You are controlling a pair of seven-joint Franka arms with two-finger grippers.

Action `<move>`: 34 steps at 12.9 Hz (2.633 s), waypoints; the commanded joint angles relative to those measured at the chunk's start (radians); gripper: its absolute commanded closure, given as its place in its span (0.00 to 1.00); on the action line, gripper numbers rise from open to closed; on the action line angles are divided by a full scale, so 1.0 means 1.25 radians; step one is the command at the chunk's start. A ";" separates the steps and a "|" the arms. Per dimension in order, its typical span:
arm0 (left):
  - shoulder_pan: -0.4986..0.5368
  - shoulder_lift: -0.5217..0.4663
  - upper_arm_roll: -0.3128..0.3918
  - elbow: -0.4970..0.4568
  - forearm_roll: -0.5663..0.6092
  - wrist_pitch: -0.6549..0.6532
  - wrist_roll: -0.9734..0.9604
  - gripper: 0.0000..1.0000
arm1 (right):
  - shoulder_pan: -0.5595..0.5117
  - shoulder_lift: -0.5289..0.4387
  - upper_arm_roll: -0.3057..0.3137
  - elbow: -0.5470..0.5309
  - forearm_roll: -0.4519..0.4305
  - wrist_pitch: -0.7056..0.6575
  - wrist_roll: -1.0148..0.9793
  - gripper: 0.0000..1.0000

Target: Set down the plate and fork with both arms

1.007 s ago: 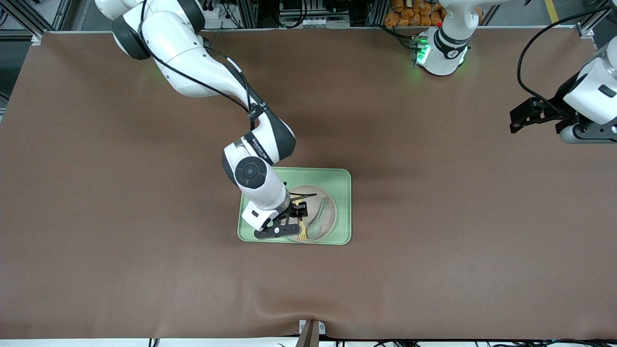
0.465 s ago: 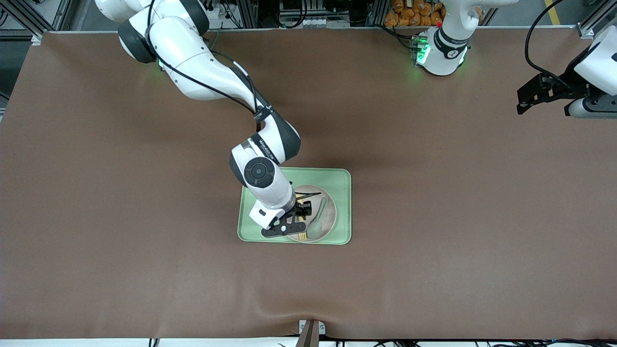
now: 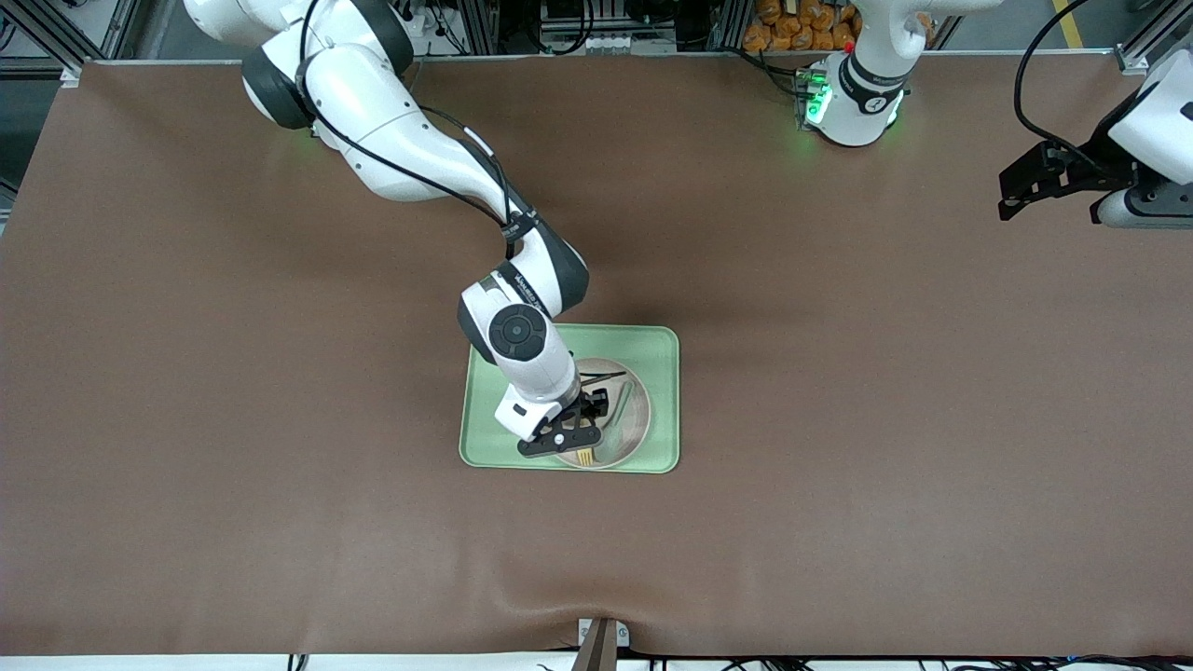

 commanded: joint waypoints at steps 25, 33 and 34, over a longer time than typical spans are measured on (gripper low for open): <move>-0.005 -0.020 -0.013 0.003 -0.016 -0.013 0.058 0.00 | -0.023 -0.031 0.005 0.058 -0.002 -0.110 0.009 0.92; -0.004 -0.020 -0.012 0.003 -0.016 -0.008 0.057 0.00 | -0.101 -0.103 0.008 -0.046 0.010 -0.185 -0.080 0.90; -0.004 -0.020 -0.011 0.003 -0.016 -0.008 0.056 0.00 | -0.103 -0.120 0.008 -0.085 0.009 -0.178 -0.094 0.90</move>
